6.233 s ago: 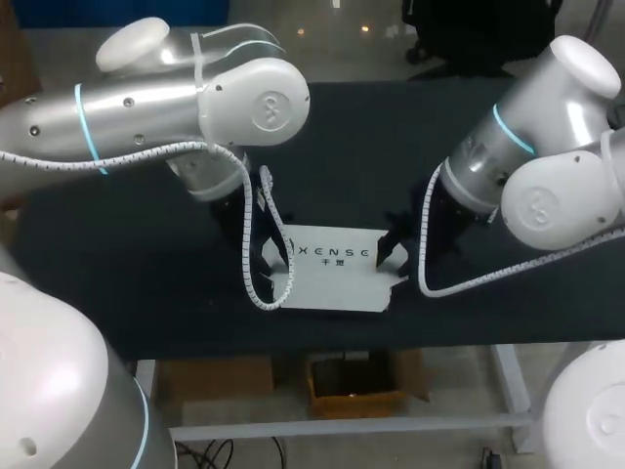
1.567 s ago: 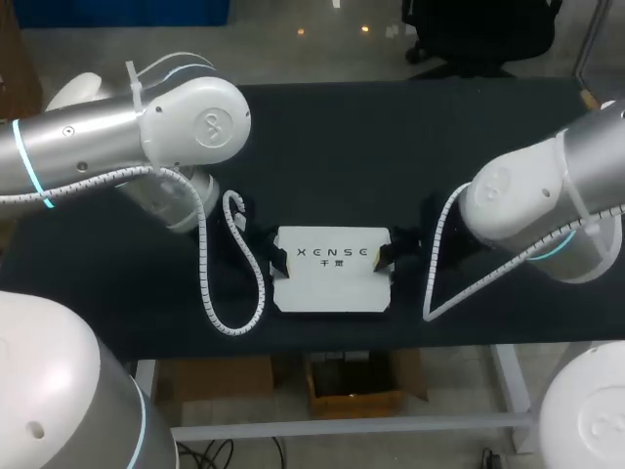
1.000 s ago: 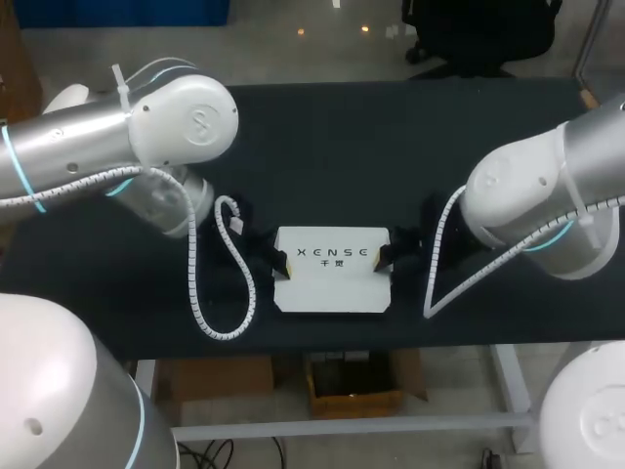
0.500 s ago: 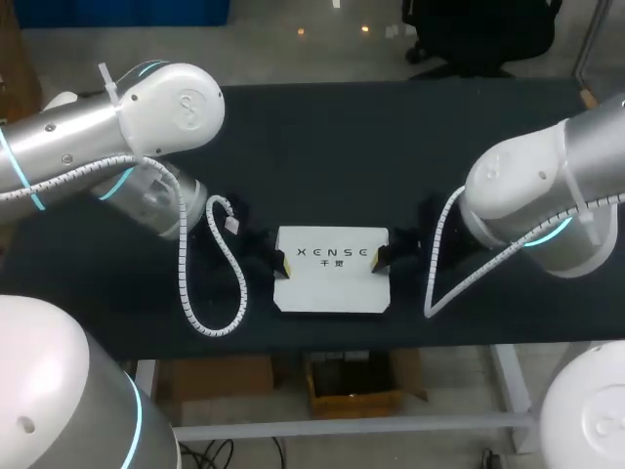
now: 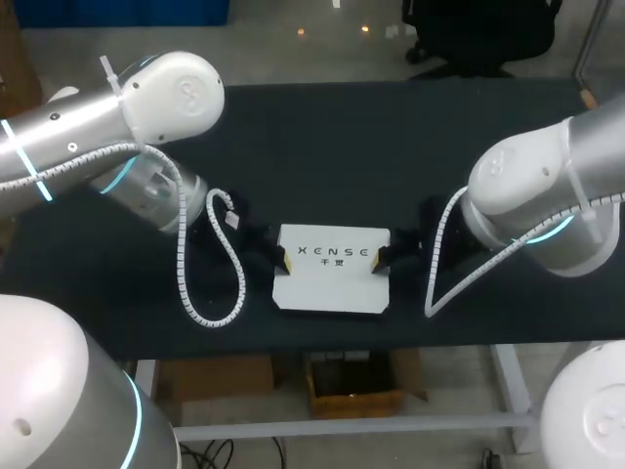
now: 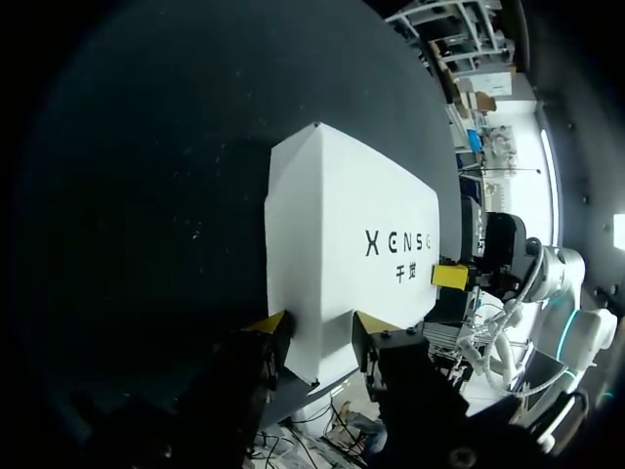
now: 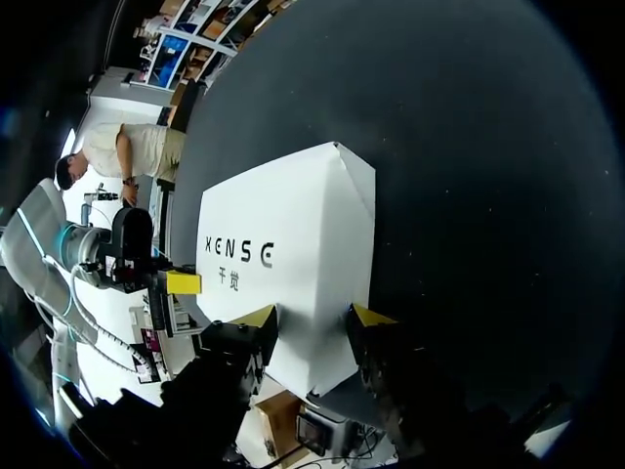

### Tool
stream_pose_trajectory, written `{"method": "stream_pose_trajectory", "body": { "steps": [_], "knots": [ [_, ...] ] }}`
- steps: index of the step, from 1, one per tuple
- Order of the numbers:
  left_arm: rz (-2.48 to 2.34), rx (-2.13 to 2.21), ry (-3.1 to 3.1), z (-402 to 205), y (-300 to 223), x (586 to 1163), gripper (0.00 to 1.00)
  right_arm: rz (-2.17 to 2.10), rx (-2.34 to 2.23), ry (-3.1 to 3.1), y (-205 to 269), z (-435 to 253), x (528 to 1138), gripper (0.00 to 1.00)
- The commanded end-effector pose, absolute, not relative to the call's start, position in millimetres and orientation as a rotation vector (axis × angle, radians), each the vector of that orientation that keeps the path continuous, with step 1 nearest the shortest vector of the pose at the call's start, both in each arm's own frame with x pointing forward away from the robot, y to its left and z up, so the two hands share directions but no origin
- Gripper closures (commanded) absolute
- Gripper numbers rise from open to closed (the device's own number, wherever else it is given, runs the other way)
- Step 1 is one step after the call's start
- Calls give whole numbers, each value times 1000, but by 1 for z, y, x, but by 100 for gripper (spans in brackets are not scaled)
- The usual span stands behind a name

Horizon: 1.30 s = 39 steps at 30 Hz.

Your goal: Assemble the packaging by folding the flat box into shape, placing the metal phone stand inside, and closing the box properly

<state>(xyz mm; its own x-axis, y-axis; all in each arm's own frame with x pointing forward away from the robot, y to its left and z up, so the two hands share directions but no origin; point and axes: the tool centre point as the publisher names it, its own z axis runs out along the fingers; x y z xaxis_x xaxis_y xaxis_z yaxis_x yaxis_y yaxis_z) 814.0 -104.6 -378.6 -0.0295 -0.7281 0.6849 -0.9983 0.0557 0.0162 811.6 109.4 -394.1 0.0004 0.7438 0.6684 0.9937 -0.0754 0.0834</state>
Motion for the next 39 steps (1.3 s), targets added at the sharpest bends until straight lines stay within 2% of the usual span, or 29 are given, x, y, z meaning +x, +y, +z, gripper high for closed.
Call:
{"method": "stream_pose_trajectory", "body": {
  "steps": [1,39],
  "knots": [
    [665,1719,-1812,-379,-113,816,59,-815,-1845,-1778,113,-394,813,56],
    [591,1766,-1806,-368,-110,810,57,-710,-1831,-1763,113,-380,817,55]
  ]
}}
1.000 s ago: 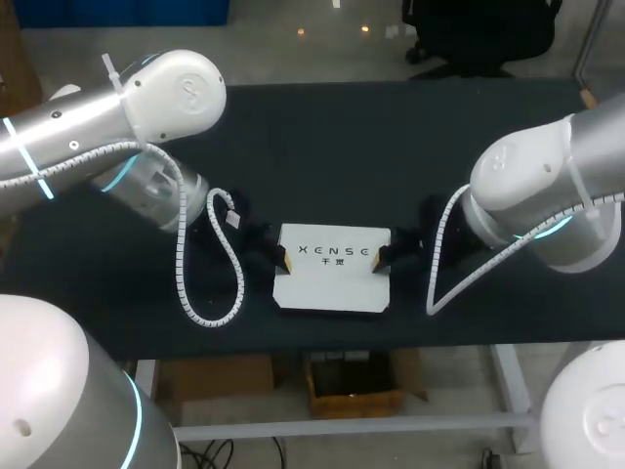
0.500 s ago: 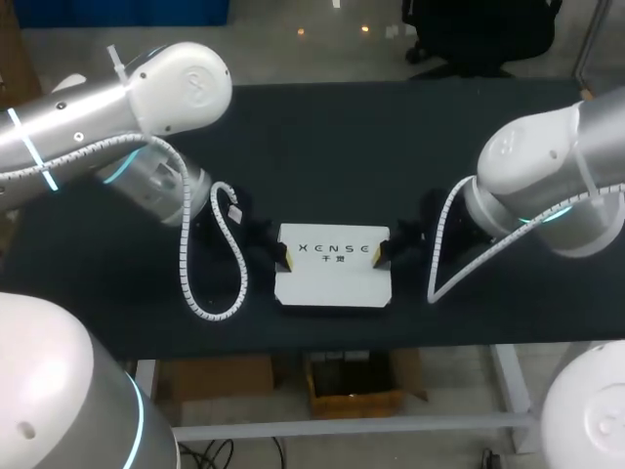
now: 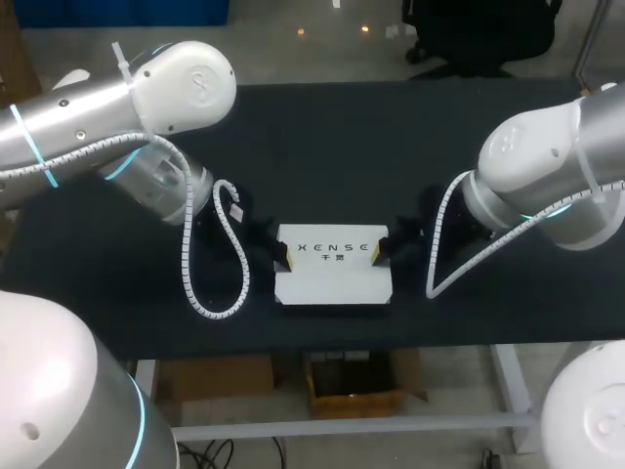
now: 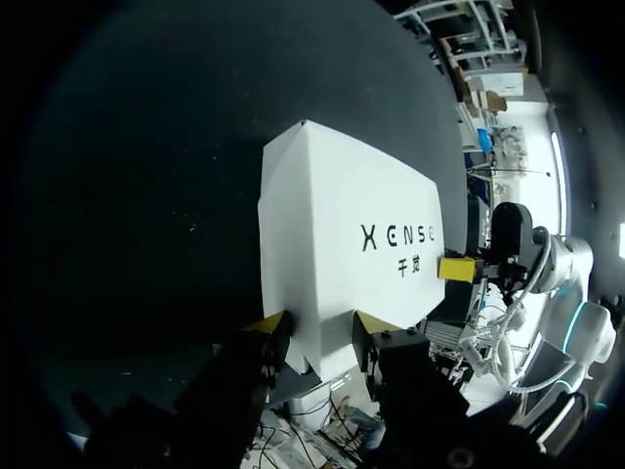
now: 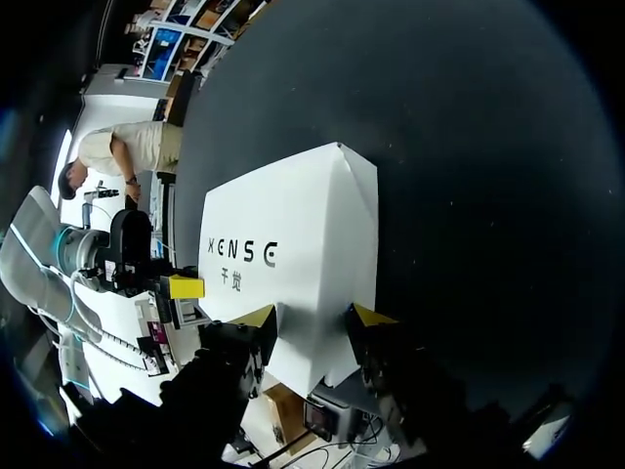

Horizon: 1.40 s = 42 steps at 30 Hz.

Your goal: Assemble the packaging by folding the flat box into shape, placing the metal phone stand inside, and closing the box properly

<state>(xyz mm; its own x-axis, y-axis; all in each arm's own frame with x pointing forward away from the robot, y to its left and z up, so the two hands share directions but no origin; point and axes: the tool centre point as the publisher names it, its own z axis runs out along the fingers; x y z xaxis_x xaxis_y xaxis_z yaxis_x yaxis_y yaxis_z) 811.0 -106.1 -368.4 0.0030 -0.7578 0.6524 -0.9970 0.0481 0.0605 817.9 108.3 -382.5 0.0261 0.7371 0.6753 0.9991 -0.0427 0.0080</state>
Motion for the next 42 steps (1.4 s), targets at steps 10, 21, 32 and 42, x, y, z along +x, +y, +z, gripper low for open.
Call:
{"method": "stream_pose_trajectory", "body": {
  "steps": [10,21,32,42],
  "knots": [
    [560,1782,-1793,-362,-109,809,58,-689,-1831,-1767,116,-374,818,55],
    [495,1804,-1775,-358,-111,813,56,-624,-1846,-1749,117,-368,820,55],
    [458,1812,-1752,-355,-111,815,57,-575,-1854,-1736,119,-363,821,55],
    [442,1816,-1735,-352,-109,814,58,-555,-1851,-1727,121,-362,822,55]
  ]
}}
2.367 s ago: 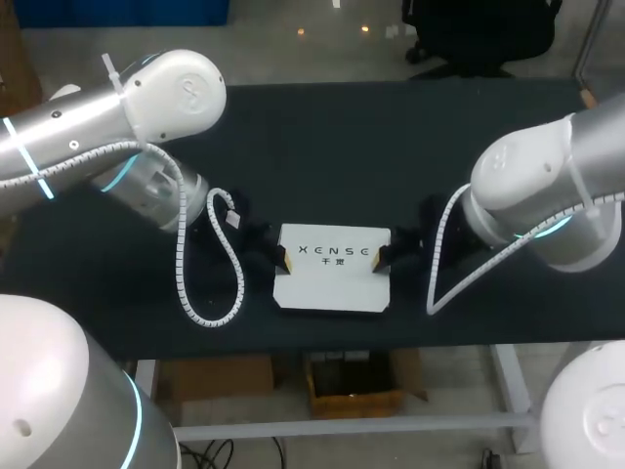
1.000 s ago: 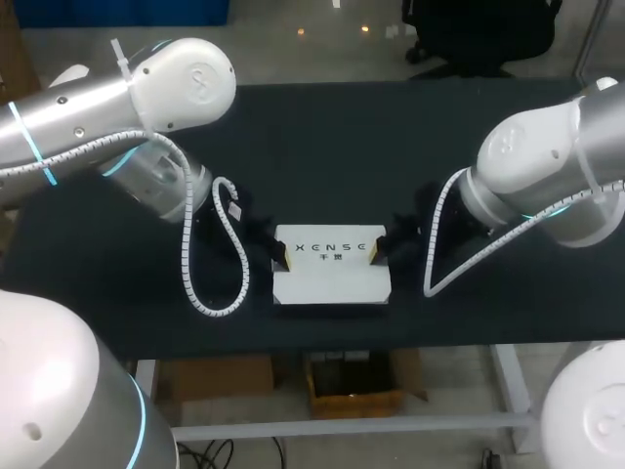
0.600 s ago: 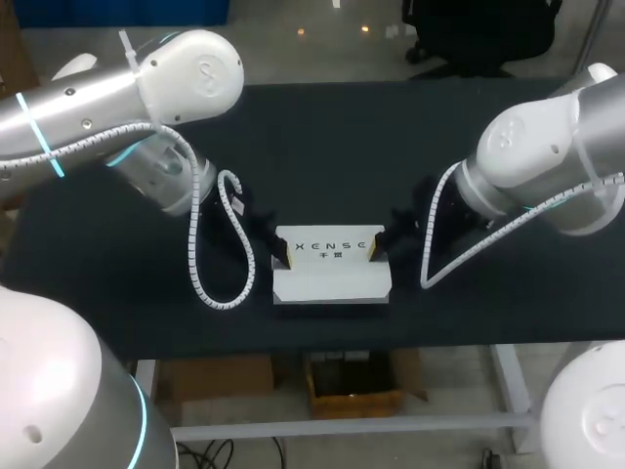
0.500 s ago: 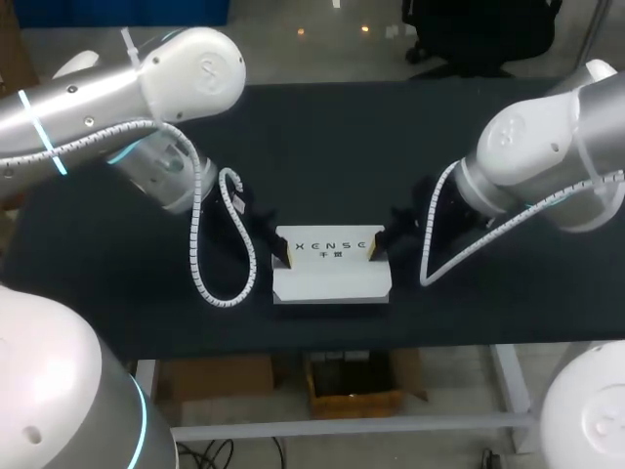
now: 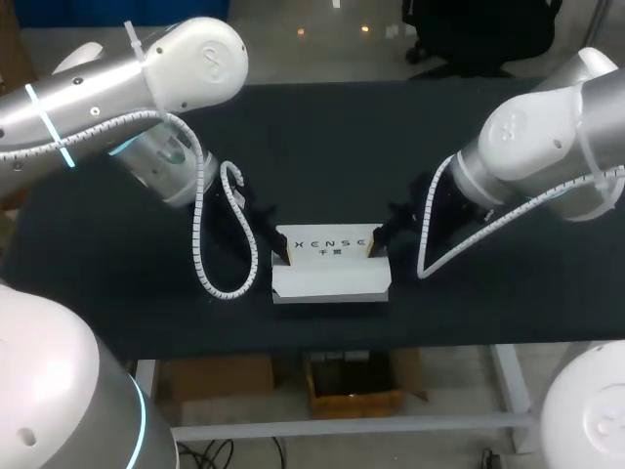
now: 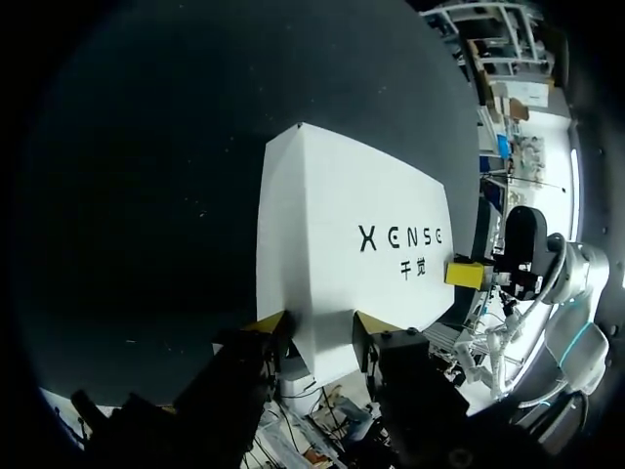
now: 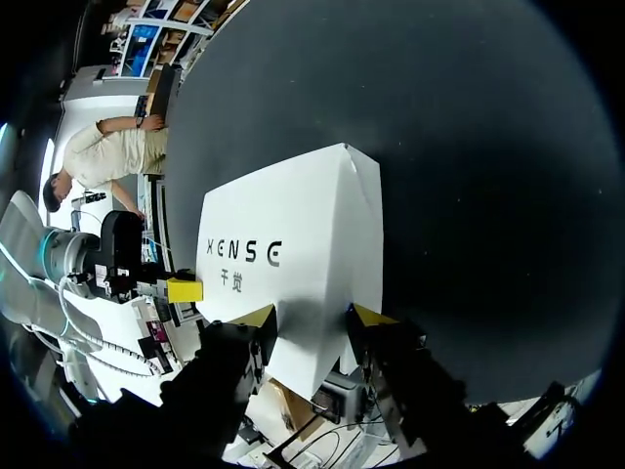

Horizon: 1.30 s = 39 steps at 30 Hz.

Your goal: Assemble the packaging by folding the flat box into shape, placing the metal phone stand inside, and closing the box properly

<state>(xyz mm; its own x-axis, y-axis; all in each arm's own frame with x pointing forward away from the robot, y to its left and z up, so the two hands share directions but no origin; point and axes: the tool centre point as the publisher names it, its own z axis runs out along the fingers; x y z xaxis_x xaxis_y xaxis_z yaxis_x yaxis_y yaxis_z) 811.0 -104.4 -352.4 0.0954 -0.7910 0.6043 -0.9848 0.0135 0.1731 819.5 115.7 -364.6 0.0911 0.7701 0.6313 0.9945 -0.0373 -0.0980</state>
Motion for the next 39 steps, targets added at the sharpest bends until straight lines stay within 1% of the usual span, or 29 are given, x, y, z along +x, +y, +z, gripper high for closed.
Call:
{"method": "stream_pose_trajectory", "body": {
  "steps": [1,17,25,39],
  "knots": [
    [440,1816,-1733,-351,-109,814,58,-552,-1850,-1725,121,-362,823,55],
    [395,1814,-1692,-345,-110,817,58,-526,-1842,-1700,123,-358,829,55],
    [374,1798,-1664,-341,-111,822,60,-511,-1841,-1678,122,-358,831,56],
    [337,1795,-1624,-337,-114,827,60,-504,-1839,-1650,121,-353,832,55]
  ]
}}
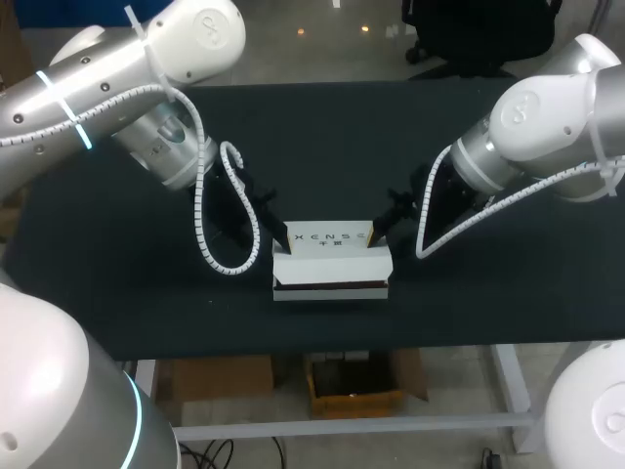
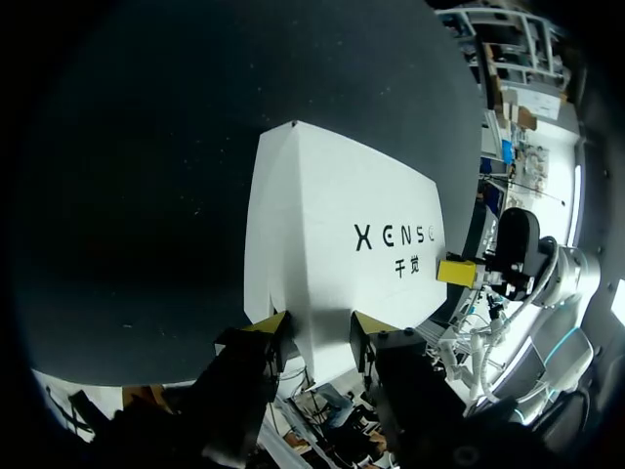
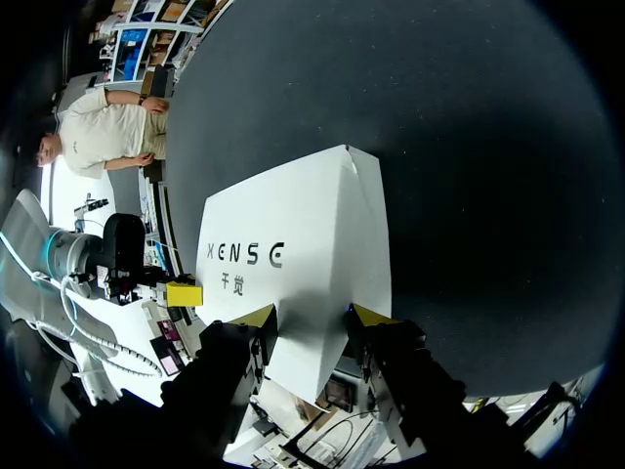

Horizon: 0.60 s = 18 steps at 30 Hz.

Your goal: Assemble the packaging by folding the flat box into shape, placing the metal phone stand inside, and closing the box properly

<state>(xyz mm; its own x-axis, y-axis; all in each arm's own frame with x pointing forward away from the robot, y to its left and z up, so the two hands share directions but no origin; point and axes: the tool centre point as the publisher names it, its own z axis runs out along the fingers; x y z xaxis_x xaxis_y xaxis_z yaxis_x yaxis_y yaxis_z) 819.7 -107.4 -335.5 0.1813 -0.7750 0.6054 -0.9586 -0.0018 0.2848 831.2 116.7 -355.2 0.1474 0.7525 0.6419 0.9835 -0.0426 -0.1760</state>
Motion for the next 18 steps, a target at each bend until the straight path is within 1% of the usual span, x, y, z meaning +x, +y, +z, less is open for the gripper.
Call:
{"method": "stream_pose_trajectory", "body": {
  "steps": [1,8,13,18],
  "knots": [
    [334,1794,-1621,-337,-114,827,60,-503,-1837,-1649,122,-353,832,55],
    [318,1793,-1604,-334,-114,827,65,-491,-1822,-1638,123,-352,834,55],
    [310,1794,-1601,-332,-115,825,60,-486,-1818,-1634,123,-352,833,55],
    [306,1793,-1597,-331,-115,823,60,-486,-1815,-1633,122,-349,832,55]
  ]
}}
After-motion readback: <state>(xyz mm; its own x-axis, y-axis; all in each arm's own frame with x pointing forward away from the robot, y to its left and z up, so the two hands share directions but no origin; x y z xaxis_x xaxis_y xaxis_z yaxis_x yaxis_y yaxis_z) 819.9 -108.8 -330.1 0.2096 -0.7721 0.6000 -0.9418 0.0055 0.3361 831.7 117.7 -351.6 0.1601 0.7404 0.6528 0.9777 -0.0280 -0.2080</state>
